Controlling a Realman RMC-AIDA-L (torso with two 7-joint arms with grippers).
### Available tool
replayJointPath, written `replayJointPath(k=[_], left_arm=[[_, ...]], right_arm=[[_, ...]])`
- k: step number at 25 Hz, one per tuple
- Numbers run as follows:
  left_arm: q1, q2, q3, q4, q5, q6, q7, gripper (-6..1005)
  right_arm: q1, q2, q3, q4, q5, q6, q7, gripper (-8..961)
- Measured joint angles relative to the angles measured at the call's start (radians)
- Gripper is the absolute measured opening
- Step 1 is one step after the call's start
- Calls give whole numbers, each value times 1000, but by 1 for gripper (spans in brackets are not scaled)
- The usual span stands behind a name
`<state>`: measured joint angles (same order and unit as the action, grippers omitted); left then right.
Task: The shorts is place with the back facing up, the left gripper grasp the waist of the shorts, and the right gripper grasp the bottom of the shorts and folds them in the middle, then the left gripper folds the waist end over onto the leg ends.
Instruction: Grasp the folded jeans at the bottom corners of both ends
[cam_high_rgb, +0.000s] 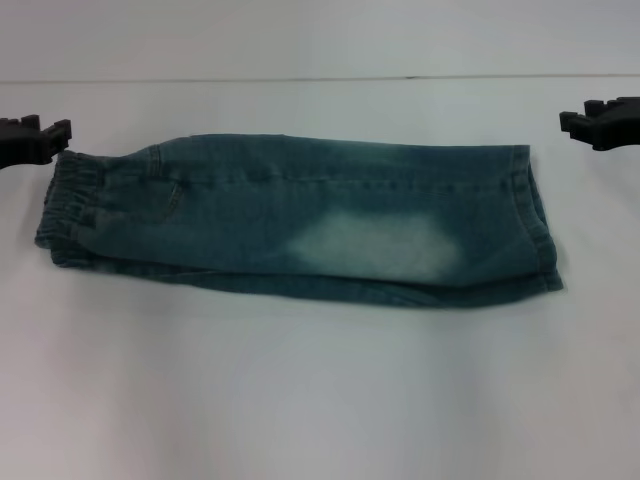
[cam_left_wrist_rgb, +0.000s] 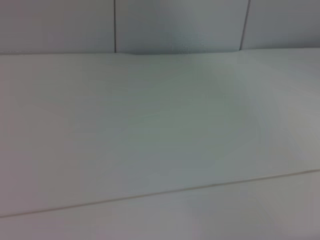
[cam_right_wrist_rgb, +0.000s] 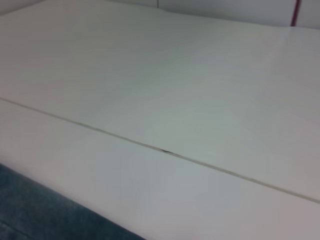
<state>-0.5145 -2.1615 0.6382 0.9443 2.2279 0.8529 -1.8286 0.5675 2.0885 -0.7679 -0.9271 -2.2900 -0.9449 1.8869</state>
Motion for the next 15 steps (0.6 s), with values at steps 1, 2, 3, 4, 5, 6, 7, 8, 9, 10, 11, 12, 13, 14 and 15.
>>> replayJointPath(k=[1,2,3,4,5,6,7,8,9,10,11,12,13,14,15], left_arm=[[7,1,-2,6,-3,3,2,273],[16,2,-3,16,-11,13,6,304],[32,3,-5,32,-26,34,16,335],[52,8,-6,50,-51,66,31,367],[70,14,-7,64,-76,102,45,398],[93,23,-7,78,-109,147,65,429],[117,36,-12,86,-143,204,89,460],[134,43,-26,89,-163,256,114,492],[150,49,-50,89,-173,310,142,523],[157,53,-85,86,-173,356,172,571],[166,57,-129,78,-172,416,209,618],[172,61,-166,69,-169,460,239,666],[177,65,-199,57,-164,502,268,713],[183,68,-224,47,-158,537,290,761],[187,70,-234,42,-153,550,301,790]], right_arm=[[-3,0,1,-4,5,-4,1,191],[-8,0,3,-10,14,-14,1,225],[-14,0,3,-16,25,-23,-1,330],[-23,0,3,-27,42,-40,-6,435],[-35,0,3,-40,65,-62,-17,475],[-47,1,3,-49,91,-84,-33,515],[-61,0,4,-56,125,-115,-55,555],[-74,-1,5,-62,165,-149,-82,595],[-88,-2,5,-66,195,-177,-105,635],[-101,-2,5,-77,227,-214,-129,675],[-115,-2,5,-87,253,-243,-149,696],[-125,-2,5,-95,272,-276,-164,716],[-136,-2,6,-100,291,-307,-185,737],[-147,-1,6,-101,311,-343,-209,758],[-156,-1,5,-101,330,-384,-236,778]])
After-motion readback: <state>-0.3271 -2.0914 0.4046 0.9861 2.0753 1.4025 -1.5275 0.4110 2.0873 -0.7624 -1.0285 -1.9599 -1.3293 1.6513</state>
